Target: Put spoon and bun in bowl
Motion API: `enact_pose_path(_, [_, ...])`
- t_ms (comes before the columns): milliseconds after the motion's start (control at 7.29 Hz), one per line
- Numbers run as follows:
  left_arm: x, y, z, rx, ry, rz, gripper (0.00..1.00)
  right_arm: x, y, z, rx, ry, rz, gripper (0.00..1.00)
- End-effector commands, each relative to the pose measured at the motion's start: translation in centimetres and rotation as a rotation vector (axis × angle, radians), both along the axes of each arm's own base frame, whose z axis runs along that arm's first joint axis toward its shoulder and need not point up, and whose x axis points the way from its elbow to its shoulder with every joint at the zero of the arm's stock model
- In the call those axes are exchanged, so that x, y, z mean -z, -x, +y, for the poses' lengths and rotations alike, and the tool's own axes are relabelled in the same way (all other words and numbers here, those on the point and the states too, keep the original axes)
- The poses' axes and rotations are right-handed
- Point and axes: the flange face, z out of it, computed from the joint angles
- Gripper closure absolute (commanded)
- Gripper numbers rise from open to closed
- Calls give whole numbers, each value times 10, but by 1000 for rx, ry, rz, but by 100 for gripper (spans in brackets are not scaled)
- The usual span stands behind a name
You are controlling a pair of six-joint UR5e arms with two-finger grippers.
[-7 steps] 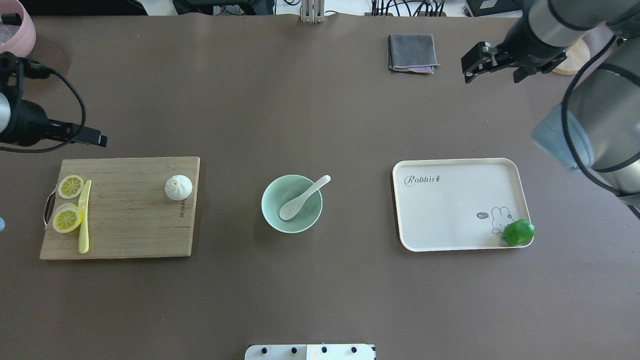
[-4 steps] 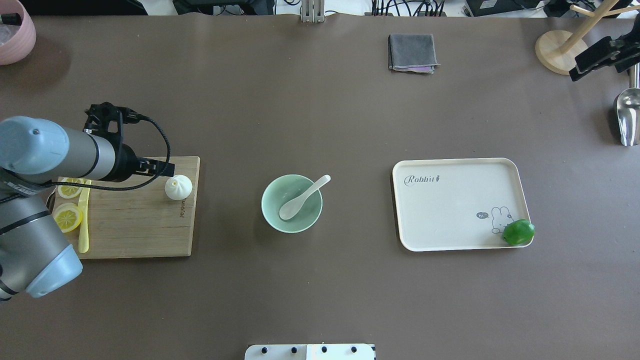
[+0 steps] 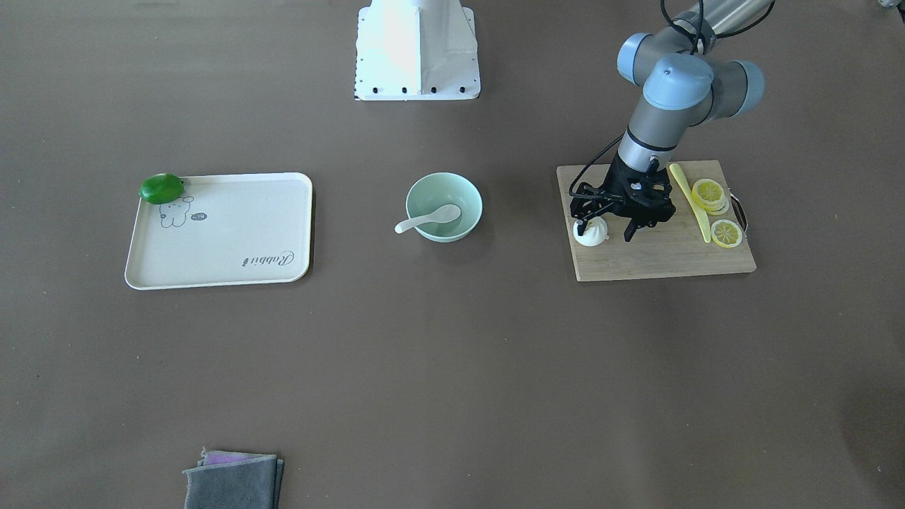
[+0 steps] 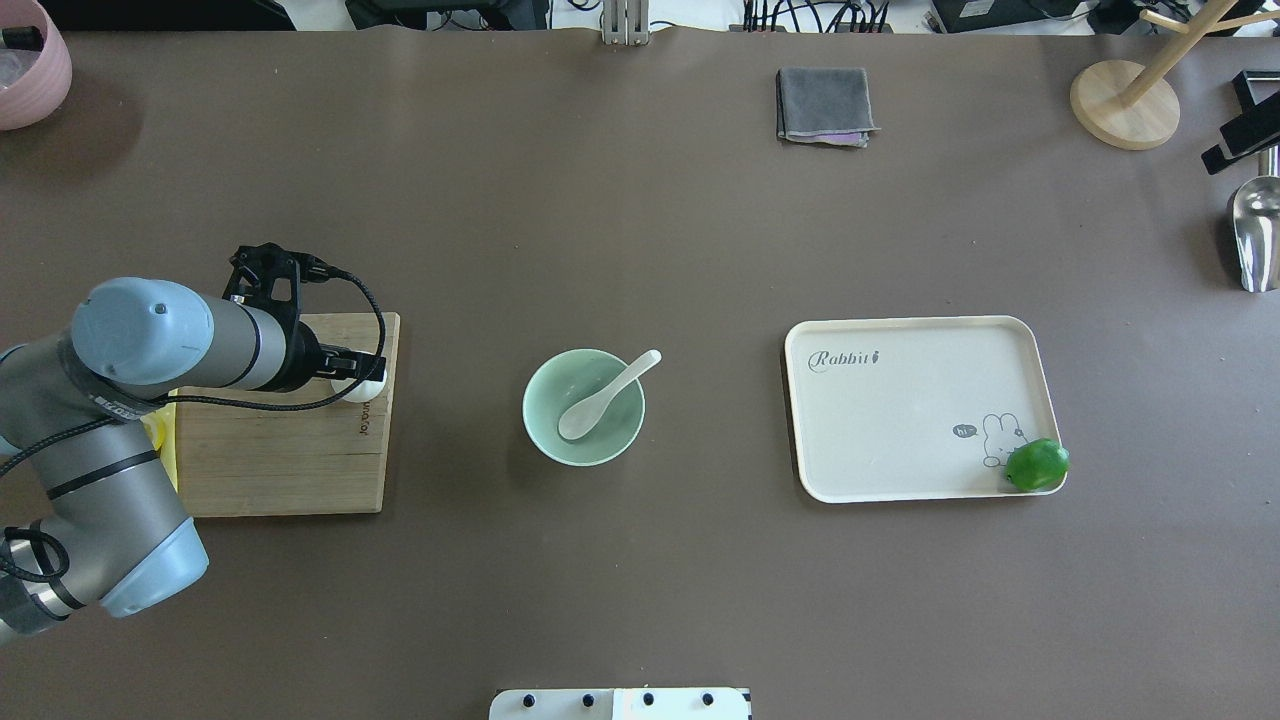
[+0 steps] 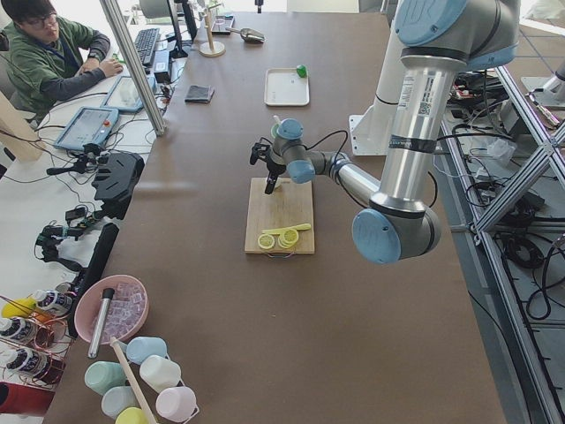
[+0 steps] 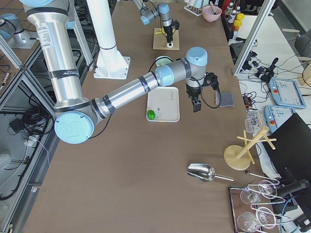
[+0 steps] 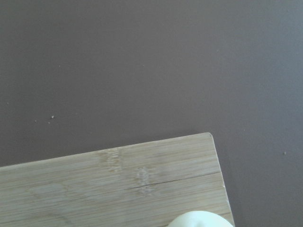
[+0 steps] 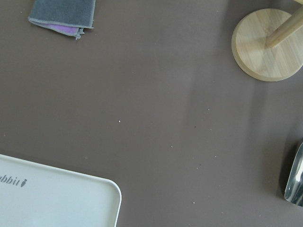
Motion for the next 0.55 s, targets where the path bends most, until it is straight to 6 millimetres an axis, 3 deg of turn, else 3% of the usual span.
enact_pose_path(0, [9,-7,4,-10,-7,12,94,0,-1,0,-10,8,-1,0])
enact_pose_path(137, [18,-4,5,-10,-17,28,100,0,-1,0,-9,9,-2,0])
enact_pose_path(411, [61,10,15,9,-38,111,100,-3,-1,1,-10,11,4,0])
